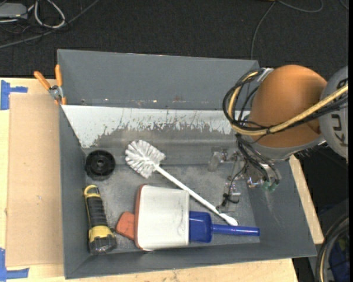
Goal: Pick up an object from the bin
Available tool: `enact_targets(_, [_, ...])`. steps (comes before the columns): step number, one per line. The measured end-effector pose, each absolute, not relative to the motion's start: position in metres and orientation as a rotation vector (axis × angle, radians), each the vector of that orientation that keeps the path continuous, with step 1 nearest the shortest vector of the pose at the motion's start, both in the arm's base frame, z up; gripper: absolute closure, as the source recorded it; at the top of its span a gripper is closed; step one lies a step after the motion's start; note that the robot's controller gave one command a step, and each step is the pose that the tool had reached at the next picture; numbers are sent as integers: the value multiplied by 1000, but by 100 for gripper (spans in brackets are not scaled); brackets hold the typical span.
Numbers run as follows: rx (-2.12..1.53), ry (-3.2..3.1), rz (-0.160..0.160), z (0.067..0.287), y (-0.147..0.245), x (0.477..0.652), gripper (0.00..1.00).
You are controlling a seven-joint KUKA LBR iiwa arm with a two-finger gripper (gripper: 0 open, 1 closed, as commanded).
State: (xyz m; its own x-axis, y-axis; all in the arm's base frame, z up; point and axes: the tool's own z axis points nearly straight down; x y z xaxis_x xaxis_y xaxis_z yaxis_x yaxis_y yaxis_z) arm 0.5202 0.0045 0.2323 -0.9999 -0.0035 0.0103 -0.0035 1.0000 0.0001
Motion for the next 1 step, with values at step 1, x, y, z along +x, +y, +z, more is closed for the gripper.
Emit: enact_targets(1, [5,-3140,0,236,5,522,0])
